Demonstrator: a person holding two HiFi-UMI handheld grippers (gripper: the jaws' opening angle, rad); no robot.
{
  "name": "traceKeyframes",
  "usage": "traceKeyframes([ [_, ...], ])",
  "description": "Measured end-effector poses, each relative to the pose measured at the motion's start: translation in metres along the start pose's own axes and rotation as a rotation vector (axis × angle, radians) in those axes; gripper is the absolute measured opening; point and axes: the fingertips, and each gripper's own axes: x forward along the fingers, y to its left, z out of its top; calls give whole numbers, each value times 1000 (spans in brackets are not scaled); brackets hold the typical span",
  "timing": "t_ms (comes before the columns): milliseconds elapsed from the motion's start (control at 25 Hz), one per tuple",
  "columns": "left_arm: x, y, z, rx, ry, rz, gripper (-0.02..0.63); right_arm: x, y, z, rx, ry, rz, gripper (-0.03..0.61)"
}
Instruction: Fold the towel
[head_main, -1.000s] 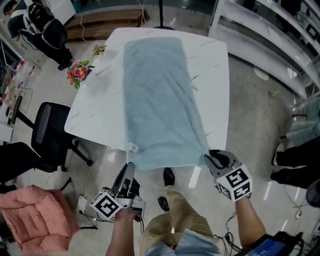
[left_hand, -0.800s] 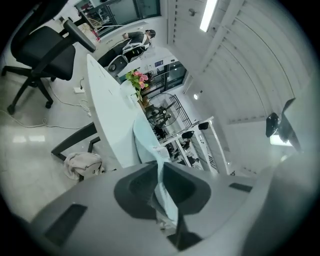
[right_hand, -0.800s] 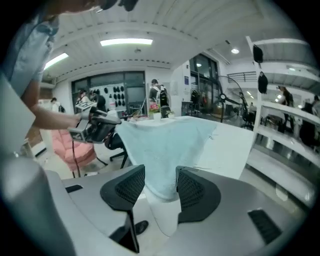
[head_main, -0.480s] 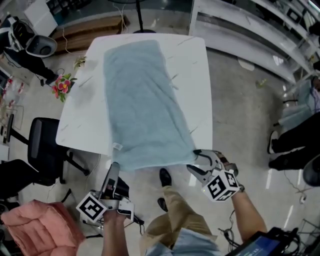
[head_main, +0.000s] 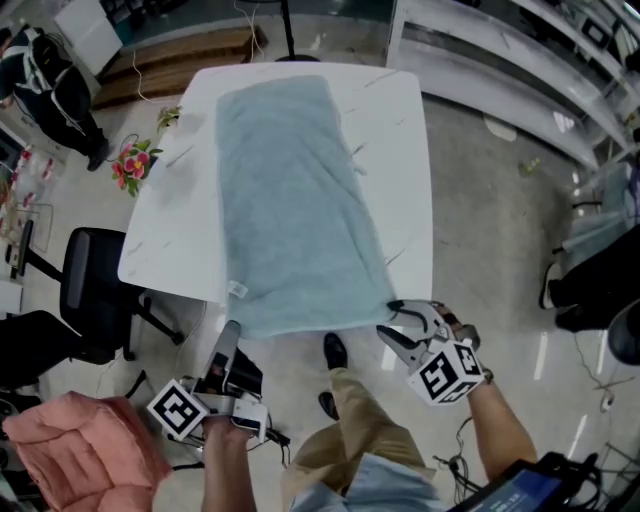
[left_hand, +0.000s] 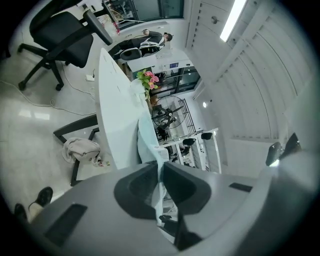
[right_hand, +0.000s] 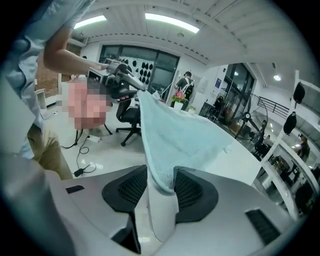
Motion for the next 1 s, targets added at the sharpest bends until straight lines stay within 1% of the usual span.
traceKeyframes([
  [80, 1, -3, 1, -17, -2, -1, 40, 0, 0, 8, -13, -20, -4, 176],
  [160, 1, -6, 4, -28, -7, -5, 40, 5, -2, 9, -36, -4, -20, 168],
  [320, 1, -13, 8, -52, 0, -14, 40, 8, -9, 5, -68, 25, -63, 77],
  [400, 0, -13, 7, -42, 14, 18, 40, 7, -9, 5, -89, 33, -71, 75],
  [440, -1, -11, 6, -24, 21, 48, 40, 4, -9, 6, -99, 31, -75, 75],
  [520, -7, -3, 6, 44, 28, 132, 40, -4, -10, 13, -118, 17, -89, 65],
  [560, -12, 3, 7, 91, 29, 189, 38, -8, -10, 17, -128, 7, -96, 40],
  [640, -31, 21, 11, 195, 32, 342, 38, -17, -9, 27, -147, -12, -101, 32],
  [680, -39, 26, 12, 223, 29, 394, 38, -20, -7, 30, -153, -19, -99, 28],
  [720, -42, 28, 12, 231, 24, 413, 38, -22, -6, 33, -159, -23, -97, 26],
  [840, -48, 24, 10, 240, 18, 410, 38, -26, -3, 40, -173, -30, -94, 21],
  [1000, -61, 13, 13, 322, 17, 438, 40, -40, 3, 53, -174, -53, -101, 20],
])
